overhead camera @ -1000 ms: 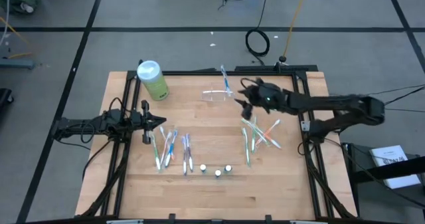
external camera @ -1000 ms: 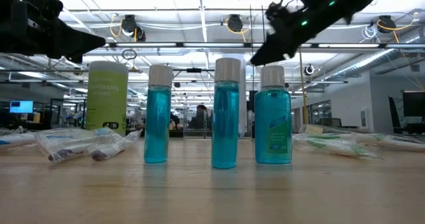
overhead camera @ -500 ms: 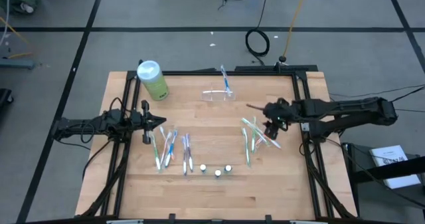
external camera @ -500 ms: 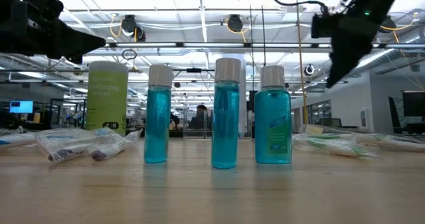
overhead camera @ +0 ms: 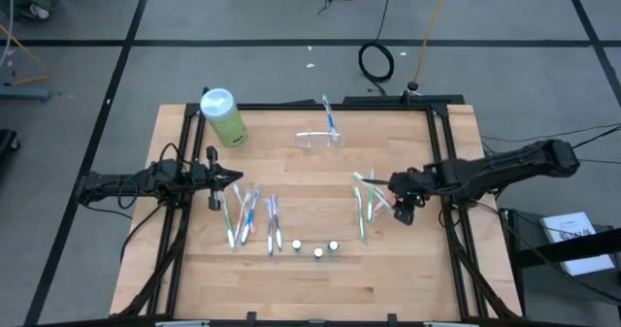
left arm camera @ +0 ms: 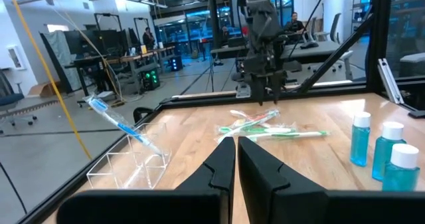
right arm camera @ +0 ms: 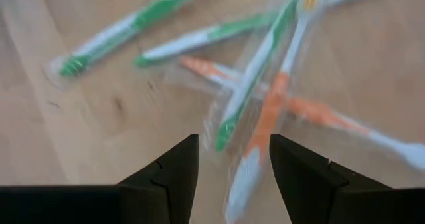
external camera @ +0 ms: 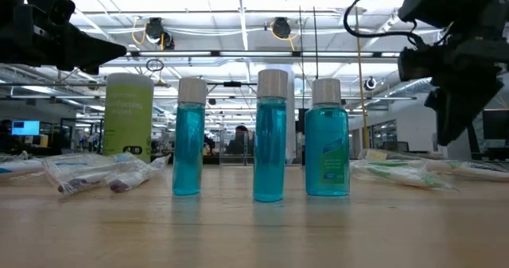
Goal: Pick & Place toothbrushing station
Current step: Put the orange toothbrush into the transparent organizer
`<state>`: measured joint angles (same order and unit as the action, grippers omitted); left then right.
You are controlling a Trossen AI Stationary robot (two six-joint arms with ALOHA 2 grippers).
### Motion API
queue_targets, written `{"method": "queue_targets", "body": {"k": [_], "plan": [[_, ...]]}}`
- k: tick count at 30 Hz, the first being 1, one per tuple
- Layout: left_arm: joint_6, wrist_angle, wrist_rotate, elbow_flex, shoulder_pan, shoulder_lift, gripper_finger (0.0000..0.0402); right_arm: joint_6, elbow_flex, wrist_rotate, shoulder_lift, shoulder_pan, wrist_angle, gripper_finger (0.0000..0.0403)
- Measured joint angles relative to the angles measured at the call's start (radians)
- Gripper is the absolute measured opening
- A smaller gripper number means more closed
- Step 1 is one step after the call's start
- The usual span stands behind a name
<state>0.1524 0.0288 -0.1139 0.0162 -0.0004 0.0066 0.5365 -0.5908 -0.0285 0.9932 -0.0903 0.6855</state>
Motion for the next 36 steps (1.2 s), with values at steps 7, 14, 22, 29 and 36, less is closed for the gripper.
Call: {"method": "queue_targets", "body": {"k": [7, 14, 22, 29, 36], "plan": [[0.0, 0.0, 0.0, 0.0, 0.0, 0.0, 0.0026, 0.059, 0.088, 0.058, 0.0, -0.048, -0.034, 0.0176], [0.001, 0.0, 0.0, 0.0, 0.0, 0.0, 0.0026, 0.089, 0.144, 0.058, 0.0, -0.077, -0.122, 0.0175], [0.001, 0.034, -0.003, -0.004, 0.0, 0.0, 0.0026, 0.111, 0.179, 0.117, 0.014, -0.091, -0.149, 0.0139], [0.001, 0.046, -0.003, -0.004, 0.0, 0.0, 0.0026, 0.111, 0.181, 0.144, 0.016, -0.091, -0.16, 0.0064], [0.001, 0.048, -0.002, -0.004, 0.0, 0.0, 0.0026, 0.102, 0.182, 0.223, 0.015, -0.087, -0.207, 0.0039]]}}
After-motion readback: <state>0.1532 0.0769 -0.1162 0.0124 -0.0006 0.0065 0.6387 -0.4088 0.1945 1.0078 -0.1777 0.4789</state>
